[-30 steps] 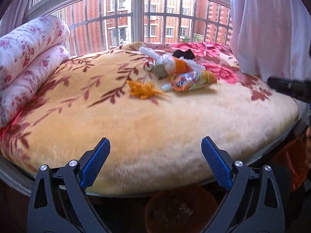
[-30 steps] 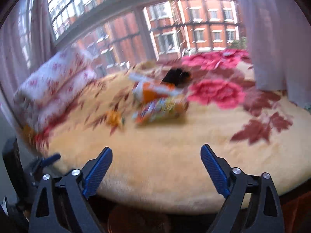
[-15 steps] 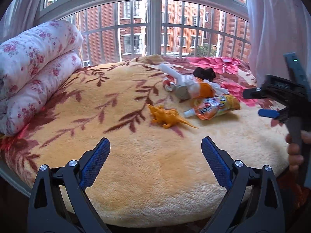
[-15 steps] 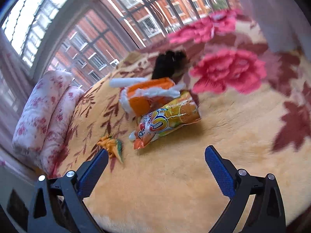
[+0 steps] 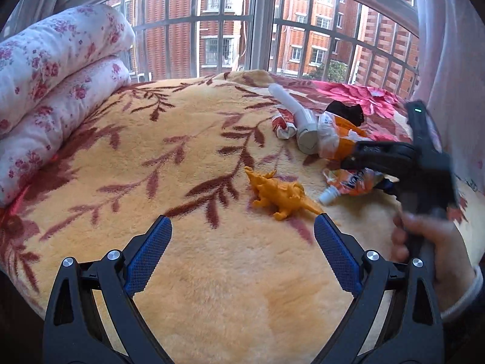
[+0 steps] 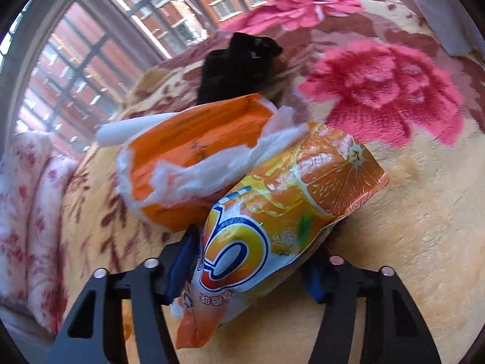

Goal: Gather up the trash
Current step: 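Grasp the orange toy dinosaur with the left gripper while the right gripper holds the pouch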

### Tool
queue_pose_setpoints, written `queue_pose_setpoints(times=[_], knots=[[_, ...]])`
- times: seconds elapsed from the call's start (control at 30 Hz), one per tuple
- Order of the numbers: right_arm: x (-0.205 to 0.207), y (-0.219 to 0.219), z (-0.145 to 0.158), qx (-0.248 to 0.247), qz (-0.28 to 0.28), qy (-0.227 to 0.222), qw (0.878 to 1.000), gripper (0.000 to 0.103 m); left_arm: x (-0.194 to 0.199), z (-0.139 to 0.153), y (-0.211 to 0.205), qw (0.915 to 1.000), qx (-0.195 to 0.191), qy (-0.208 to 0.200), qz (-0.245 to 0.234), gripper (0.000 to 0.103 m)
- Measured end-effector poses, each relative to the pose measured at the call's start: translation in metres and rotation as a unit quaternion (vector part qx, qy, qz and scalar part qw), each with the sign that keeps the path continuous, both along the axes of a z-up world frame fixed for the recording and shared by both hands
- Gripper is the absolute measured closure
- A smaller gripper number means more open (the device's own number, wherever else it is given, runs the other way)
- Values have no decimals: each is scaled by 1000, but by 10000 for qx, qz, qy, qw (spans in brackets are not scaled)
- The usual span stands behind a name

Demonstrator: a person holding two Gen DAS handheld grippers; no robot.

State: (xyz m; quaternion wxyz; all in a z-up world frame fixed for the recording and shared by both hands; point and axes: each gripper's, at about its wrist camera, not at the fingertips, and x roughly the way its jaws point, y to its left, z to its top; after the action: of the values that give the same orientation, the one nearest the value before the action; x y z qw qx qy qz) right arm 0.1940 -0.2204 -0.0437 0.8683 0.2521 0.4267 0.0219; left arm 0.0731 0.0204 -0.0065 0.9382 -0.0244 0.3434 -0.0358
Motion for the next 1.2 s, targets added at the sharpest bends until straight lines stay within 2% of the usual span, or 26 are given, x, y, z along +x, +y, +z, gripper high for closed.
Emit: queue_pose_setpoints(times=[0.13, 0.23, 0.27, 0.4, 0.47, 0.5, 0.57, 0.63, 0.67, 0.77, 0.87, 1.0, 1.2], knots=[[-43, -33, 22, 216, 264, -574, 9978, 52, 30, -3, -12, 9982, -351, 372, 324, 11], [-84, -64, 43, 230, 361, -1013, 9939, 53, 60, -7, -23, 9917, -690, 713, 824, 11], [-91, -70, 46, 218, 369, -1071, 9933, 52, 67, -8, -27, 9895, -697, 798, 984, 11], [-119, -97, 59, 172, 365, -1262, 9912, 52, 102, -27, -44, 9727, -481, 1332, 1840, 10], [-129, -101, 60, 142, 430, -1288, 9906, 52, 123, -51, -49, 9587, -392, 1838, 2136, 10], [-130, -103, 61, 134, 447, -1295, 9905, 52, 136, -68, -53, 9502, -138, 2199, 2205, 7], [-133, -103, 60, 133, 506, -1334, 9897, 52, 139, -64, -60, 9536, 149, 2082, 2169, 11], [-137, -97, 58, 92, 582, -1385, 9886, 52, 134, -60, -60, 9585, 107, 2002, 2029, 24], [-137, -97, 58, 92, 582, -1385, 9886, 52, 128, -57, -59, 9636, 105, 1854, 1921, 40], [-142, -86, 57, 13, 696, -1417, 9875, 52, 114, -49, -52, 9750, -154, 1609, 1525, 40], [-147, -79, 54, 48, 821, -1370, 9872, 52, 98, -39, -38, 9812, -408, 1380, 1290, 41], [-159, -63, 60, -83, 988, -1399, 9852, 52, 50, 1, -35, 9943, -23, 587, 889, 41], [-190, -41, 86, -713, 1247, -1726, 9745, 52, -37, 47, -19, 9995, 86, -198, 225, 41]])
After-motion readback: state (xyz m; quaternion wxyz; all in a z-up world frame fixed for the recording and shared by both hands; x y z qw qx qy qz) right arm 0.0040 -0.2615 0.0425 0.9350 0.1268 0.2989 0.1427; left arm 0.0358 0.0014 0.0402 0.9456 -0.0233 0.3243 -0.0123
